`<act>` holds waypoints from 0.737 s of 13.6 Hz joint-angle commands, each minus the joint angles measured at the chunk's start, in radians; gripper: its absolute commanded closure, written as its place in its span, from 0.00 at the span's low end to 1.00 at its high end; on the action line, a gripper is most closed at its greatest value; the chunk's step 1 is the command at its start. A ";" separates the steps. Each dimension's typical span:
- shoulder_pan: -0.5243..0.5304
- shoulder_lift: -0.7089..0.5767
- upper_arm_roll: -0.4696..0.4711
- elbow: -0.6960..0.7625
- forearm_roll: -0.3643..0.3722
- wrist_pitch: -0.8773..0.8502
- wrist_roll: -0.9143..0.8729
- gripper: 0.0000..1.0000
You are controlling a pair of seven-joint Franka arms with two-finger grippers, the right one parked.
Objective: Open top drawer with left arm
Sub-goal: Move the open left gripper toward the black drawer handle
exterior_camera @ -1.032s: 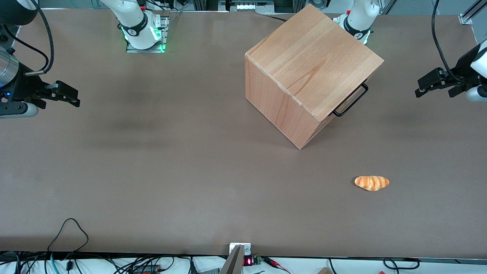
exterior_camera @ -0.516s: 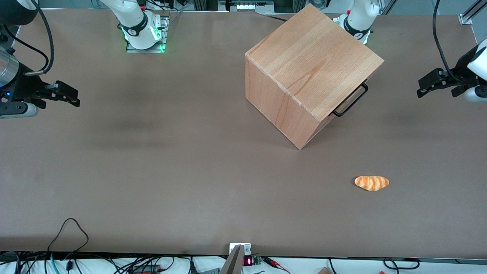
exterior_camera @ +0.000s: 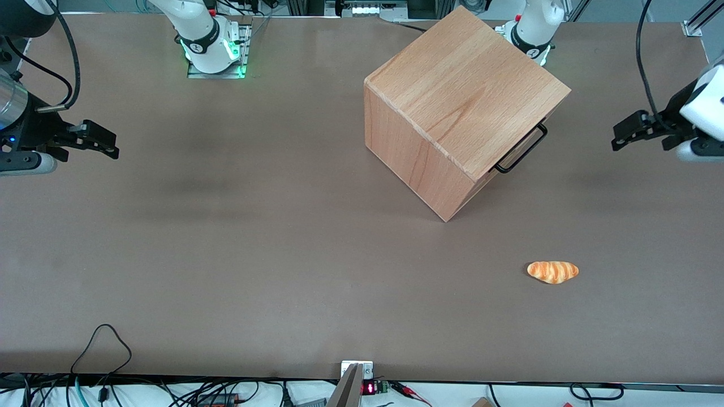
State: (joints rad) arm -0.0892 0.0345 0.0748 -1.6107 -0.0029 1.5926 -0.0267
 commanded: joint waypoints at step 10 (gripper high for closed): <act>-0.006 0.038 -0.072 -0.236 -0.088 0.179 0.410 0.00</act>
State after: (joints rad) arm -0.0935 0.0884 0.0232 -1.8117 -0.0747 1.7567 0.3178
